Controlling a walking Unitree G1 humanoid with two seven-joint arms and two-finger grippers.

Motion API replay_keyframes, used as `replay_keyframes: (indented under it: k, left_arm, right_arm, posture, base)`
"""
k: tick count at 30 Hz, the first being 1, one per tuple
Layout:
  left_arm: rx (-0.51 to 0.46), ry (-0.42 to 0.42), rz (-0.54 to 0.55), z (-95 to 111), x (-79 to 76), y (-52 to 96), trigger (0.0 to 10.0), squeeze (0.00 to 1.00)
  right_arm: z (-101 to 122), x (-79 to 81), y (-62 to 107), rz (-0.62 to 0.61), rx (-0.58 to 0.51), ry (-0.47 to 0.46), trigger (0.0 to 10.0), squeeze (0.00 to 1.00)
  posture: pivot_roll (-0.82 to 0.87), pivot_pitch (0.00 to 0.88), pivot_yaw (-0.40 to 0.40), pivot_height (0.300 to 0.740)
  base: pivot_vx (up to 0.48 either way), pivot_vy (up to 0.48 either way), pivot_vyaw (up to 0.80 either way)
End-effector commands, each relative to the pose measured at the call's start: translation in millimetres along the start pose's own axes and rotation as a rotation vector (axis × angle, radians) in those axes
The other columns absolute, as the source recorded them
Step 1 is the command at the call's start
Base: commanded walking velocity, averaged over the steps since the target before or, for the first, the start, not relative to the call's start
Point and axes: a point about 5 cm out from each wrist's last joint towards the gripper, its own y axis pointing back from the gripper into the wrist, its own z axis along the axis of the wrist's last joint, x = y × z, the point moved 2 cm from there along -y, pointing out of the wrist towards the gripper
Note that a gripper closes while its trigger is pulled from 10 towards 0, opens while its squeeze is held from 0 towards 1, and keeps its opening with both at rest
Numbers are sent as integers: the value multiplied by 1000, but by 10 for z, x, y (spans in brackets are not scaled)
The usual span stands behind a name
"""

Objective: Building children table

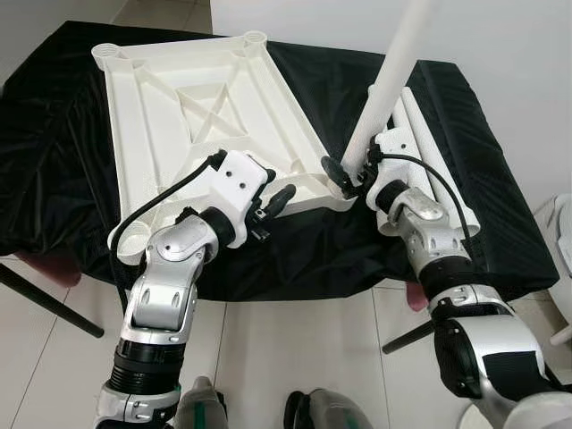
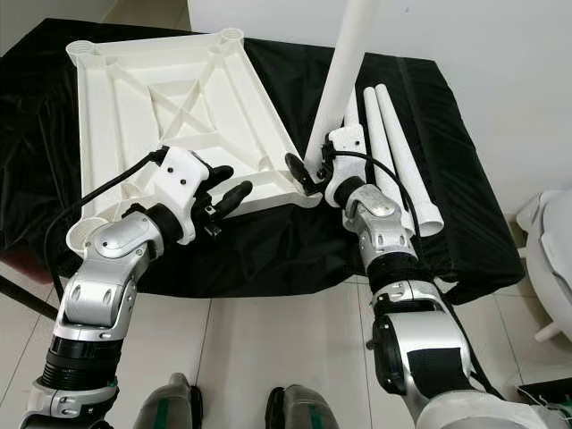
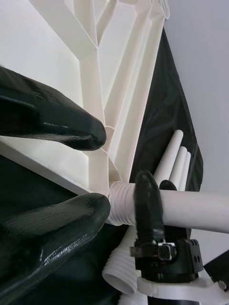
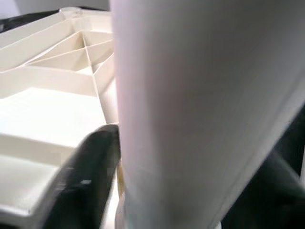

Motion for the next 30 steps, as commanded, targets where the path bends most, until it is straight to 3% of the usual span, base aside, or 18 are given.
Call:
replay_keyframes:
  k: [1,12,13,23,27,30]
  left_arm:
    - [6,-15,142,-6,105,8,10000,0]
    - [8,-14,148,-9,117,20,10000,0]
    - [8,-12,149,-11,113,24,10000,0]
    - [7,-12,151,-10,109,28,10000,0]
    - [8,-14,147,-7,108,29,10000,0]
    - [7,-13,145,-5,107,29,10000,0]
  right_arm:
    - [-9,-10,4,24,12,6,0,0]
    - [-59,-17,24,55,41,28,0,0]
    - [-87,20,1,10,48,29,10000,0]
    - [-164,111,-21,-70,25,-52,10000,0]
    - [-267,159,-6,-129,29,-145,10000,0]
    - [-283,155,-4,-141,33,-165,10000,0]
  posture:
    - [61,30,-58,740]
    - [62,41,-60,740]
    - [63,42,-62,740]
    - [64,46,-63,740]
    - [61,49,-57,740]
    - [58,49,-55,740]
  base:
    - [0,0,0]
    - [0,0,0]
    - [0,0,0]
    - [0,0,0]
    - [0,0,0]
    - [0,0,0]
